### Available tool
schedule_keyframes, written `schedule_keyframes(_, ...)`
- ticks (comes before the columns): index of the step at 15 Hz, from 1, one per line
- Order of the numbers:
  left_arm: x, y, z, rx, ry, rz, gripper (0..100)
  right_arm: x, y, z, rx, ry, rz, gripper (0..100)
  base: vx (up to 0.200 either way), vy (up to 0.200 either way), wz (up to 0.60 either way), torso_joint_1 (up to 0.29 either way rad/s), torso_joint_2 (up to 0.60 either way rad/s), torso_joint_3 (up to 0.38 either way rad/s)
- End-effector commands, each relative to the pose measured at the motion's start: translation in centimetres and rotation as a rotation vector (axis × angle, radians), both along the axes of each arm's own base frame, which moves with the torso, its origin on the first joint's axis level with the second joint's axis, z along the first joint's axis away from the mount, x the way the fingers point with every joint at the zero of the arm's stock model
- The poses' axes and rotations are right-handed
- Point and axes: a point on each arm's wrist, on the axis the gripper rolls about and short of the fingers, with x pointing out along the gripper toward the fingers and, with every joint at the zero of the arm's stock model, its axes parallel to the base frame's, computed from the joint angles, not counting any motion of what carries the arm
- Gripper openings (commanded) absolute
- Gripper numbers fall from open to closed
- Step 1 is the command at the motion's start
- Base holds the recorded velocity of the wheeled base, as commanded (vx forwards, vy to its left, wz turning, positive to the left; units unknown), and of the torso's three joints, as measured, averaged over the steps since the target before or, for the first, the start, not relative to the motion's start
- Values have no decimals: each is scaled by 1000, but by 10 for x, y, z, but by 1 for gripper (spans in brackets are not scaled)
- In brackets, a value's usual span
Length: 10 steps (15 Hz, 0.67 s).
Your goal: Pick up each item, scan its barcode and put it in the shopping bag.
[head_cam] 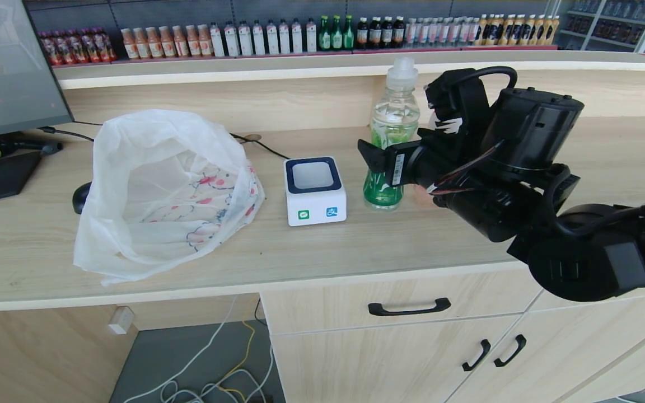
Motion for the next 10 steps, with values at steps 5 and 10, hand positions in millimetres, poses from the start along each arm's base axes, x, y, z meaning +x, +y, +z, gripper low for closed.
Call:
schedule_keyframes(5, 0, 0, 0, 0, -1, 1, 100, 12, 5, -2, 18, -2, -7, 100, 0, 0, 0, 0, 0, 0)
schedule_keyframes(10, 0, 0, 0, 0, -1, 1, 100, 21, 9, -4, 23, -3, -37, 100, 0, 0, 0, 0, 0, 0)
